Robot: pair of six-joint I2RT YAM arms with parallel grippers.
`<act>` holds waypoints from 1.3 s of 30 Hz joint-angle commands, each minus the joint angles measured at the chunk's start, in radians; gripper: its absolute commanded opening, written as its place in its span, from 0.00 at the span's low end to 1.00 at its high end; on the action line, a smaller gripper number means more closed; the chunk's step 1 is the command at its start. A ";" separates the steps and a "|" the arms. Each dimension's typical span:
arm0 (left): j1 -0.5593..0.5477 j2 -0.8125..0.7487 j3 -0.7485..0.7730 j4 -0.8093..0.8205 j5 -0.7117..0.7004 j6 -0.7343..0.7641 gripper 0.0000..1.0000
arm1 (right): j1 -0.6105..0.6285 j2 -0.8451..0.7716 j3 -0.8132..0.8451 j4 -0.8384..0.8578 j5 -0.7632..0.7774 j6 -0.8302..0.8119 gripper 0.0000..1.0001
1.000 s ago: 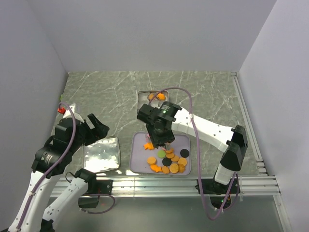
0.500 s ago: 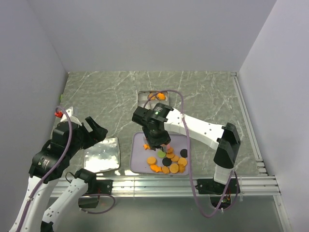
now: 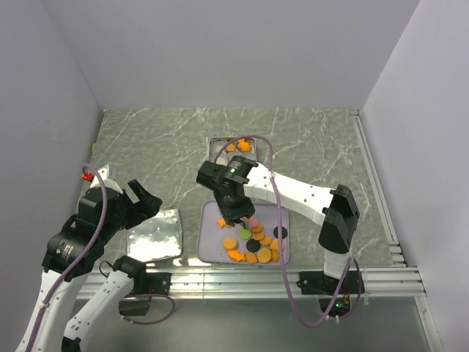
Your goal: Pack the cookies
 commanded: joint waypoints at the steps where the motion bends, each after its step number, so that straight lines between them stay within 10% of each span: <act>1: -0.002 0.001 0.033 0.000 -0.015 -0.009 0.88 | 0.007 -0.006 0.035 -0.023 0.020 -0.007 0.50; 20: -0.003 0.028 0.069 0.006 -0.027 0.011 0.88 | 0.003 0.037 0.328 -0.094 0.066 -0.004 0.42; 39: -0.003 0.071 0.132 -0.017 -0.054 -0.001 0.87 | -0.312 0.219 0.644 0.038 -0.066 -0.093 0.41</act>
